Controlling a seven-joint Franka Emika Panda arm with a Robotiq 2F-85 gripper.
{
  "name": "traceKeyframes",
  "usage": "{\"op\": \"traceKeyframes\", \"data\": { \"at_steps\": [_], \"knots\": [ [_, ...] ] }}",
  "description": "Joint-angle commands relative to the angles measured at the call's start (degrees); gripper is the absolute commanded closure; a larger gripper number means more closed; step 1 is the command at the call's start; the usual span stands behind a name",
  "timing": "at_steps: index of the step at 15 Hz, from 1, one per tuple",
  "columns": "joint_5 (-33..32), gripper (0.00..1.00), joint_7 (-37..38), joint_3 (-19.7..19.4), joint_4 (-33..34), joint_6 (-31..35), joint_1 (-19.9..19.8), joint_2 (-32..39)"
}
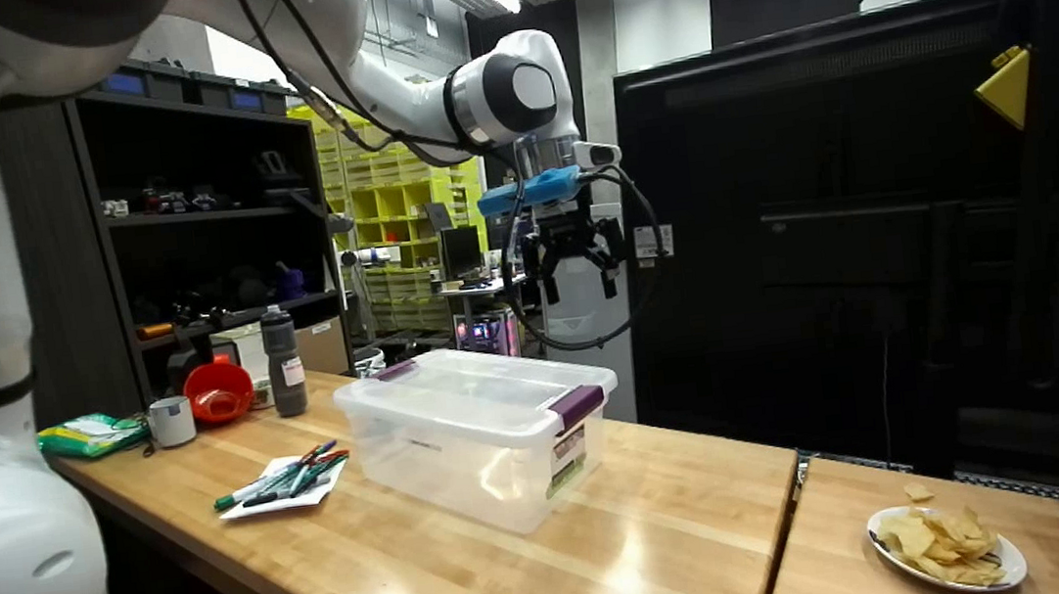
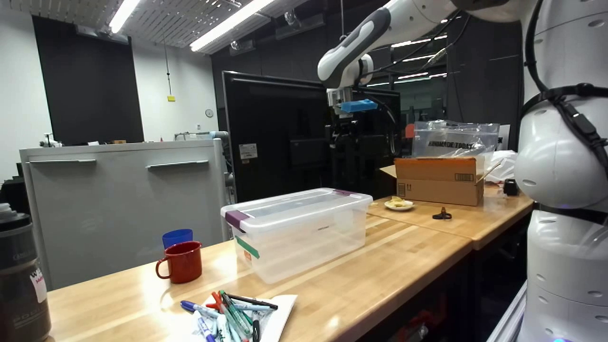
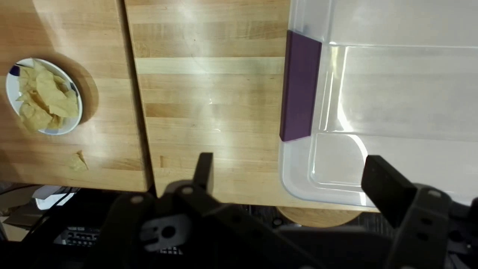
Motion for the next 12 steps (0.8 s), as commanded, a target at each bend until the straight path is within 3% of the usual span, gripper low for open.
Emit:
{"op": "traceKeyframes", "data": {
  "at_steps": [1, 12],
  "knots": [
    [0.8, 0.0, -1.96, -0.2, 5.42, -4.08, -0.78, 4.7],
    [1.17, 0.0, -2.3, -0.1, -1.48, -1.15, -1.57, 4.41]
  ]
}}
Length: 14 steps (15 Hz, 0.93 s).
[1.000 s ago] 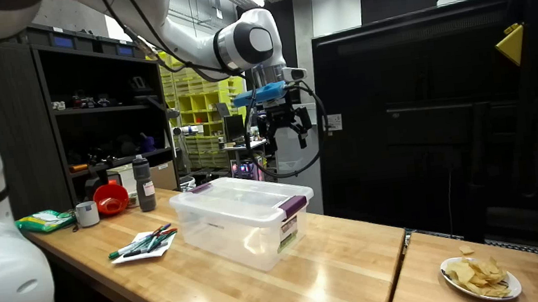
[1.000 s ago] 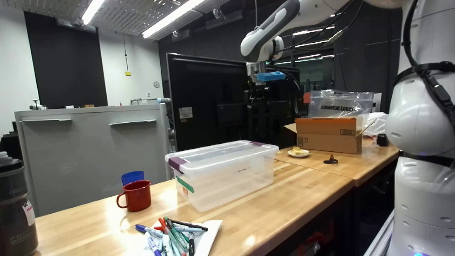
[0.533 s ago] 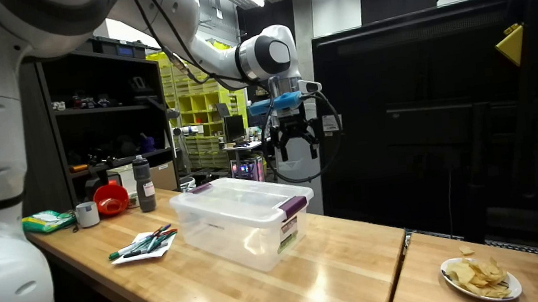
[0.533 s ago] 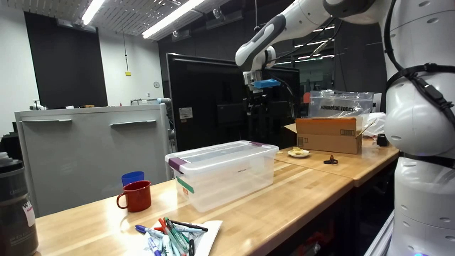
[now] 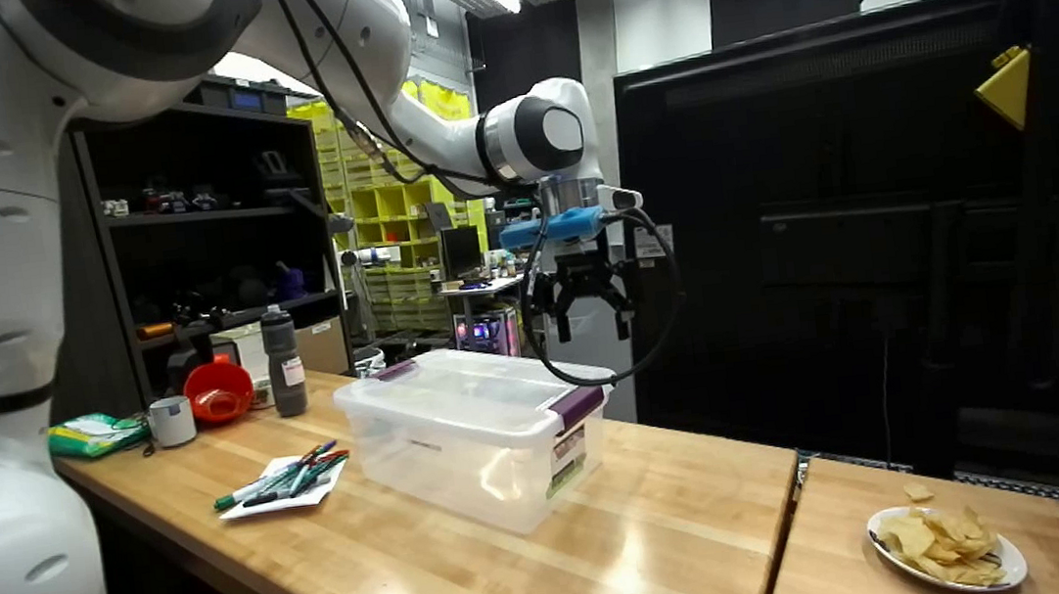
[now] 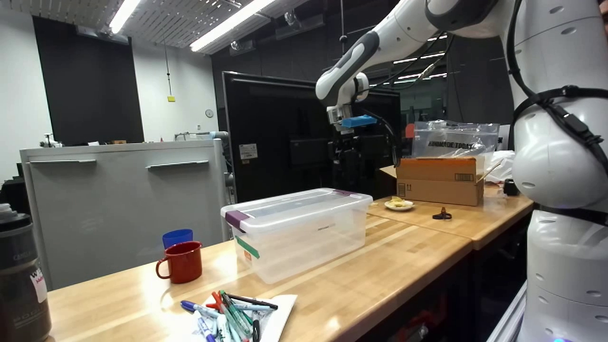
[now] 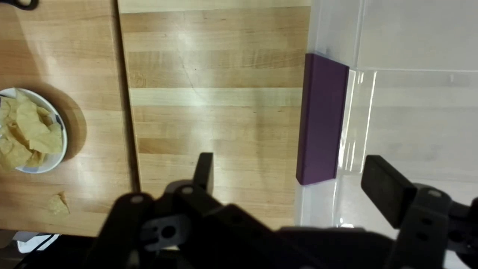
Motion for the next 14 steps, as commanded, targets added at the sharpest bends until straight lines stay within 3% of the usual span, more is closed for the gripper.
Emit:
{"op": "traceKeyframes", "data": {
  "at_steps": [1, 14],
  "knots": [
    [0.75, 0.0, -0.79, 0.22, -4.35, 1.68, -0.31, -2.57],
    [3.69, 0.0, 0.18, 1.02, -18.27, 10.23, 0.72, -10.48]
  ]
}}
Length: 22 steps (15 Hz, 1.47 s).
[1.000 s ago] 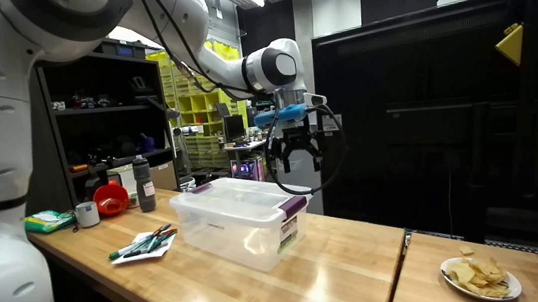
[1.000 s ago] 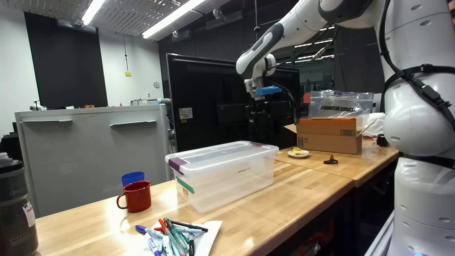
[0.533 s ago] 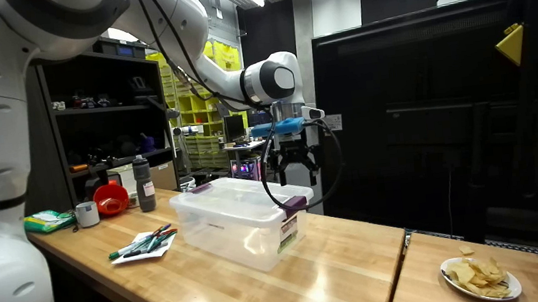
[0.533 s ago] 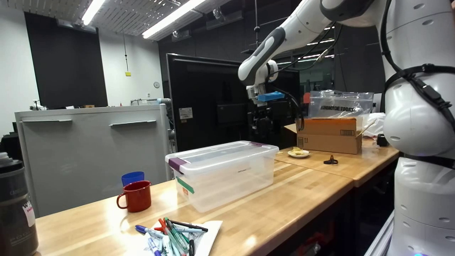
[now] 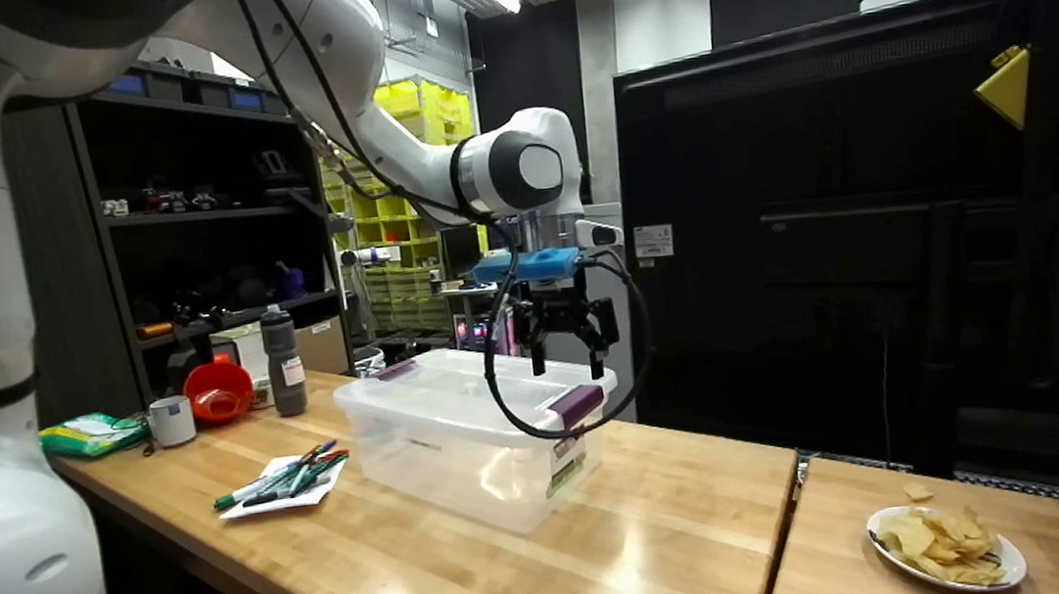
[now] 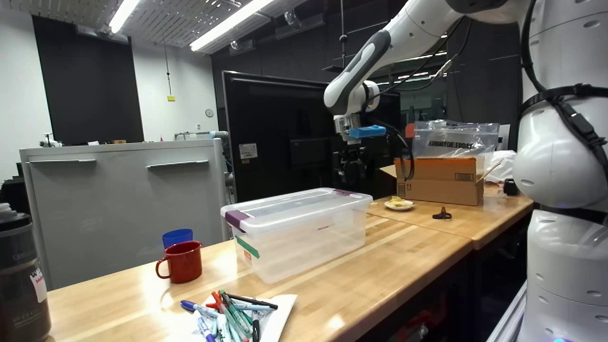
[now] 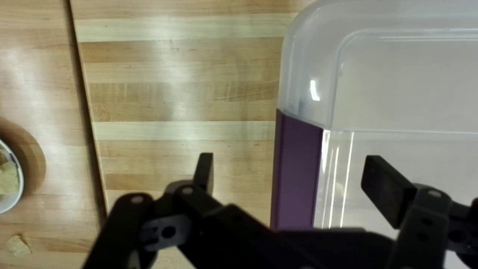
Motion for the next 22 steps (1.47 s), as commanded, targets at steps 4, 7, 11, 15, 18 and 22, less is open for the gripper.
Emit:
{"op": "traceKeyframes", "data": {
  "at_steps": [4, 7, 11, 15, 18, 22],
  "knots": [
    [0.7, 0.0, 0.85, 2.18, -5.77, 3.53, 2.24, -4.65],
    [0.79, 0.0, 0.79, 2.92, -5.7, 3.41, 3.09, -3.6],
    [0.93, 0.0, 0.34, 3.05, -5.01, 2.88, 3.32, -2.66],
    [1.27, 0.0, -0.37, 2.78, -3.91, 2.08, 3.02, -2.8],
    [1.54, 0.0, -0.57, 2.75, -1.98, 1.17, 2.88, -2.44],
    [1.08, 0.0, -0.12, 2.68, 1.01, -0.48, 2.8, -0.88]
  ]
}}
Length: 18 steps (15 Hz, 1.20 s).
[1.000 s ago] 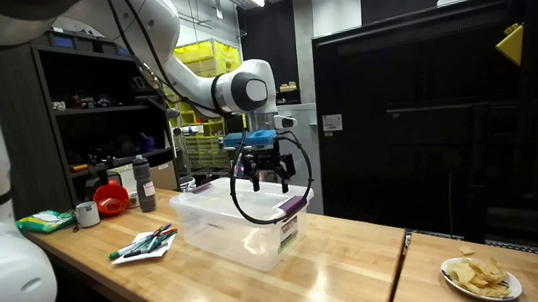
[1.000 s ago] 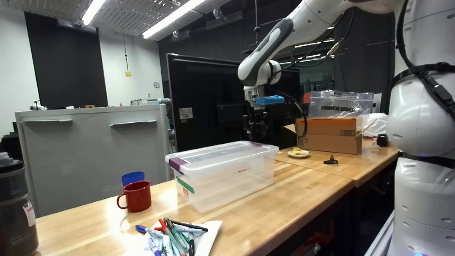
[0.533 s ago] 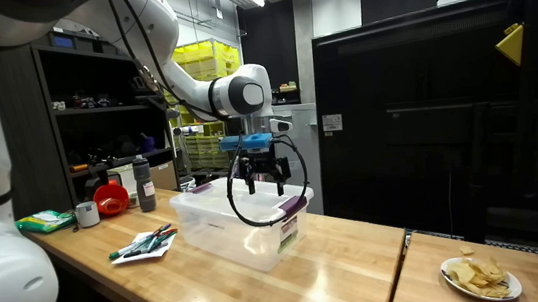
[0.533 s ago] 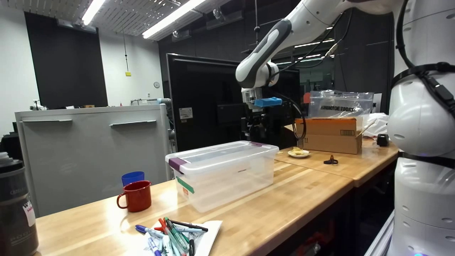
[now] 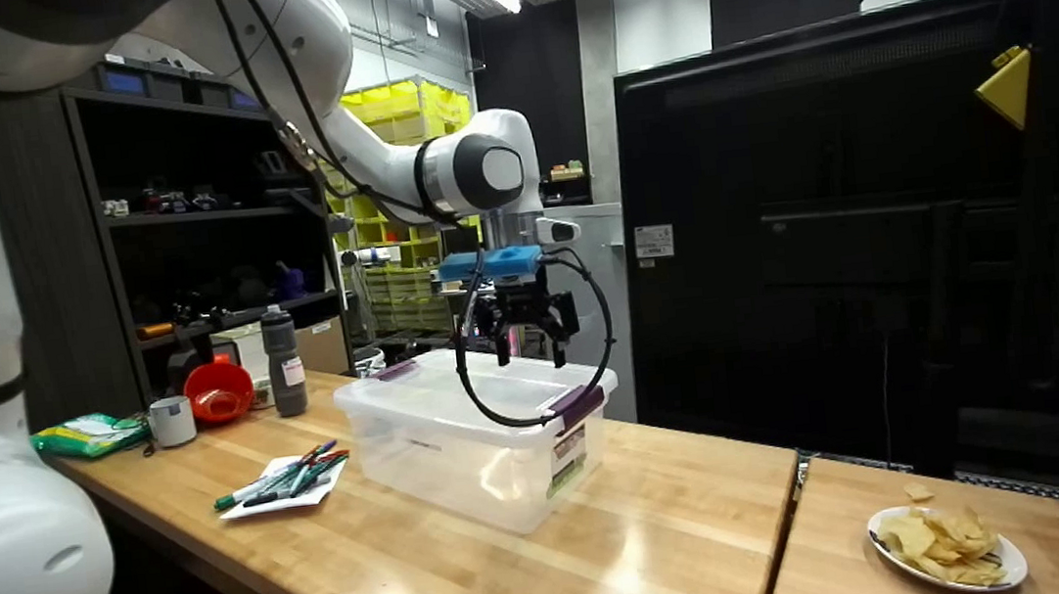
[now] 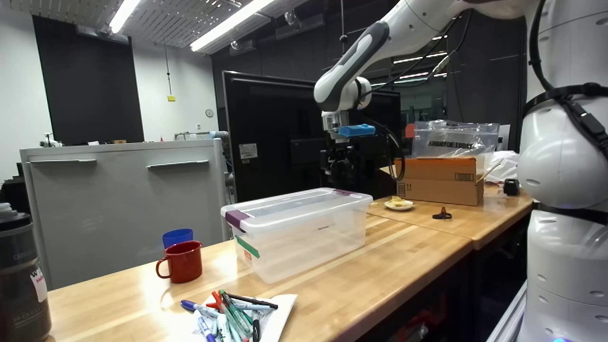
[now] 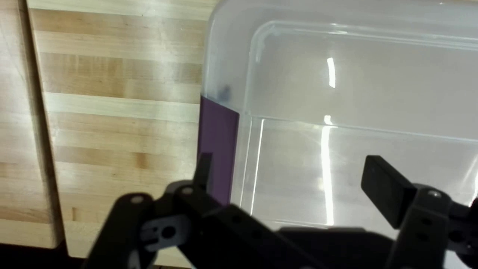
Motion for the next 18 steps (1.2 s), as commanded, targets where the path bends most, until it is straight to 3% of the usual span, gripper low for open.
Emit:
{"op": "traceKeyframes", "data": {
  "at_steps": [1, 18],
  "knots": [
    [0.39, 0.0, -0.43, -0.2, 3.45, -2.84, -0.3, 1.5],
    [3.43, 0.0, -1.34, -1.56, 13.16, -10.5, -2.6, 9.88]
  ]
}}
